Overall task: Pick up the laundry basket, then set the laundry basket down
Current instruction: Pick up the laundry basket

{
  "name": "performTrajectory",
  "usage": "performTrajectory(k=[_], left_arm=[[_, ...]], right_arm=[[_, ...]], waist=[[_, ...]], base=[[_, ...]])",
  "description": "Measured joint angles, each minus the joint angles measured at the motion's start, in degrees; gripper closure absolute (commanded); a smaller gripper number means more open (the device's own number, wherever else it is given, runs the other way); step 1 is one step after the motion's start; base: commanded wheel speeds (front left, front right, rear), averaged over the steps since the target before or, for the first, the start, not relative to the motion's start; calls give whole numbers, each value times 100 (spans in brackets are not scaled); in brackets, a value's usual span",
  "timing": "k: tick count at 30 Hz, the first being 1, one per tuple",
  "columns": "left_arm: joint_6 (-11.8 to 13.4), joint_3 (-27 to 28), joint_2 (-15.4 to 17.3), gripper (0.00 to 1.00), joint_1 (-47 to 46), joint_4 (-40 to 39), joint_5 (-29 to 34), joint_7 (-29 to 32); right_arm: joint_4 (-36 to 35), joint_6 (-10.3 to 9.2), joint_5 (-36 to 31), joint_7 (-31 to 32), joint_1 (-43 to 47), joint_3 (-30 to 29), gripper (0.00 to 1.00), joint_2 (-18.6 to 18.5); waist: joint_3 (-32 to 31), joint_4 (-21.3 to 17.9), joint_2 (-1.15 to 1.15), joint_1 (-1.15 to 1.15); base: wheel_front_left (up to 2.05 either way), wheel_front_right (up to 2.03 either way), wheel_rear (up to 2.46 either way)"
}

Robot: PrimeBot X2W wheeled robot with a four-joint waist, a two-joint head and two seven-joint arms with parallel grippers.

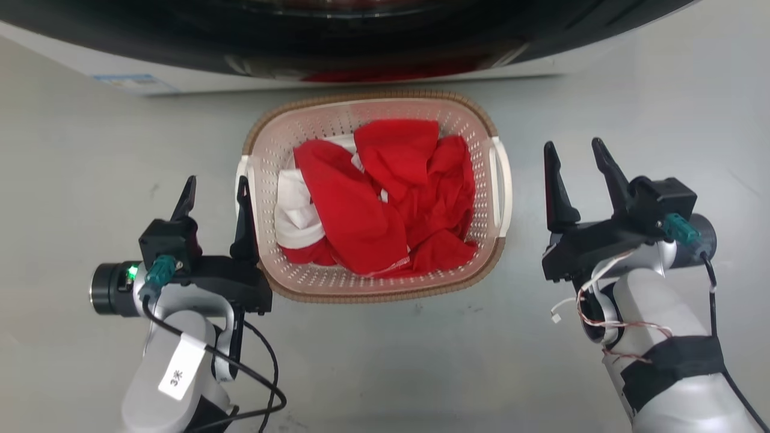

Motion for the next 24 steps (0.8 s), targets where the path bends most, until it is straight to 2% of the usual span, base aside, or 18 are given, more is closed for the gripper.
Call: performTrajectory(k=[15,24], left_arm=[[-16,59,-63,0,-932,855,-91,38],[-47,75,-77,0,-1199,1386,-130,-14]], right_arm=[[455,123,-21,-58,-934,254,0,31],[829,160,-56,-157,-1138,392,0,52]], waist=[[1252,78,0,0],[1663,129,0,-1]], base=[[0,0,0],[0,0,0]])
